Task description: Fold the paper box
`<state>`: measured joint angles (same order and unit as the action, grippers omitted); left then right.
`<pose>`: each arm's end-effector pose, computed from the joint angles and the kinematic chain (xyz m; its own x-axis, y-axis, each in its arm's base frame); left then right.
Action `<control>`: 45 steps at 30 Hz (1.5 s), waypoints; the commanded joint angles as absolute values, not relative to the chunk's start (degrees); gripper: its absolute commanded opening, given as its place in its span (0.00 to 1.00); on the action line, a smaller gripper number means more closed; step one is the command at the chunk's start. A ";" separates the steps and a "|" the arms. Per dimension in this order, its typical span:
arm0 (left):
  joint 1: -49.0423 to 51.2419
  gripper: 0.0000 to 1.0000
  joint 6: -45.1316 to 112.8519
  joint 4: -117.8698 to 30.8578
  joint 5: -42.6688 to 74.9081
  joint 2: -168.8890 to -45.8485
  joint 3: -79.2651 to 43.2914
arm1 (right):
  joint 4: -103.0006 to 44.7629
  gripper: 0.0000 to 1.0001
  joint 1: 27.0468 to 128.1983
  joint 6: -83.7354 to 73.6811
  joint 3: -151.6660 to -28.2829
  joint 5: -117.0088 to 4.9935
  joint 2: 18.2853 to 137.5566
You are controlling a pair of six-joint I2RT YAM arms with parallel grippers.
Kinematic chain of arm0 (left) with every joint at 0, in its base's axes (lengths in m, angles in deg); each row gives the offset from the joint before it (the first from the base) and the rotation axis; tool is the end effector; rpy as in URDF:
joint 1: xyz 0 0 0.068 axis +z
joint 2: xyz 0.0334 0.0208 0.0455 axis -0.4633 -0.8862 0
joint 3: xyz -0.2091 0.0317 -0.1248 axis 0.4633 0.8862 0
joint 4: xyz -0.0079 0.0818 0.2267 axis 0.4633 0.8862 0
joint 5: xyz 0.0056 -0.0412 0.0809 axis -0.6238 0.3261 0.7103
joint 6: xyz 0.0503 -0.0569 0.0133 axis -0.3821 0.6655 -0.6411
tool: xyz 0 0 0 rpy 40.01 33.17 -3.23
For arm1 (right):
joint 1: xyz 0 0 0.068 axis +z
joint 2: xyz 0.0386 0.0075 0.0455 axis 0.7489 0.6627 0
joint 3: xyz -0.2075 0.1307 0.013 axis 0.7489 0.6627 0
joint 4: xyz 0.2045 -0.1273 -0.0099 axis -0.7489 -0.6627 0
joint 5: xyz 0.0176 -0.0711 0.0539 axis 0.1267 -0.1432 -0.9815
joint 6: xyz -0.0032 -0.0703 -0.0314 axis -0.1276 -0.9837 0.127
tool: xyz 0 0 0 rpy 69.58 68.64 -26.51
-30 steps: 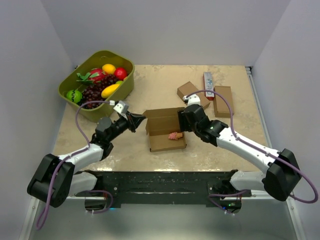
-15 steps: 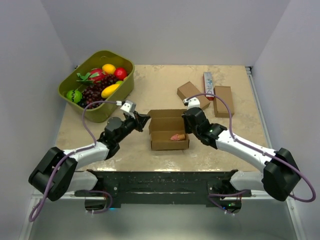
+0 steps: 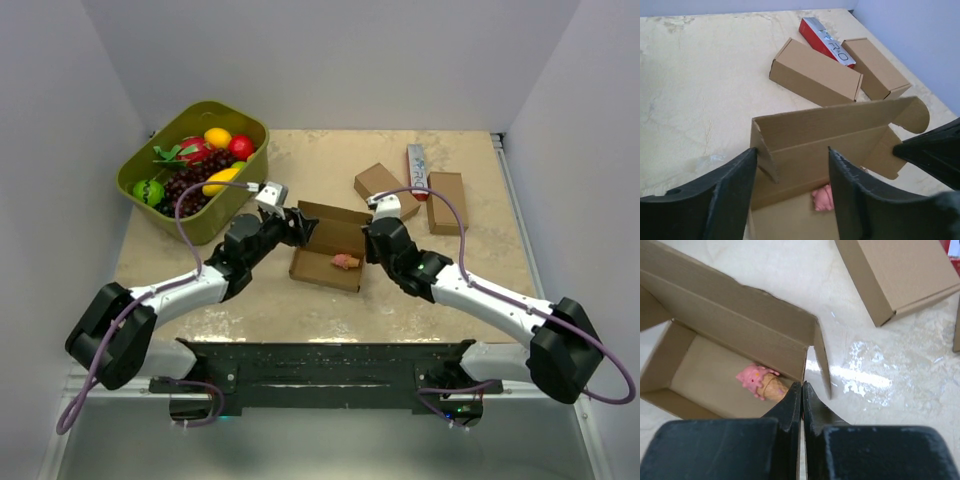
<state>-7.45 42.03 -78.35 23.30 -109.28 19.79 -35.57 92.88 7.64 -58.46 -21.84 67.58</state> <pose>0.2542 -0.1798 0.2210 -0.2795 -0.2166 -0.9354 0.5260 0.7805 -0.3379 0.2199 0.1742 0.2161 -0.4936 -0.0655 -0.8672 -0.2075 0.9772 0.0442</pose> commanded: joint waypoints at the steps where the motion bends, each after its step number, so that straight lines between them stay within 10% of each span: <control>1: -7.65 0.75 37.85 -74.72 23.67 -104.57 20.07 | -28.79 0.00 93.41 6.18 -61.63 -20.94 67.41; 14: -0.70 0.74 38.54 -70.59 21.13 -103.42 22.90 | -25.36 0.00 93.41 4.24 -60.83 -22.53 69.52; 29: -2.37 0.03 43.89 -71.11 19.54 -108.60 22.01 | -20.79 0.00 94.55 5.73 -58.20 -18.14 69.88; 45: -6.24 0.00 44.97 -73.83 30.18 -117.12 11.13 | -18.15 0.00 100.35 8.56 -61.70 -1.26 78.66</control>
<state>-5.33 46.60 -70.22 29.83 -114.92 18.24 -22.31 99.52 8.12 -56.51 -5.23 76.04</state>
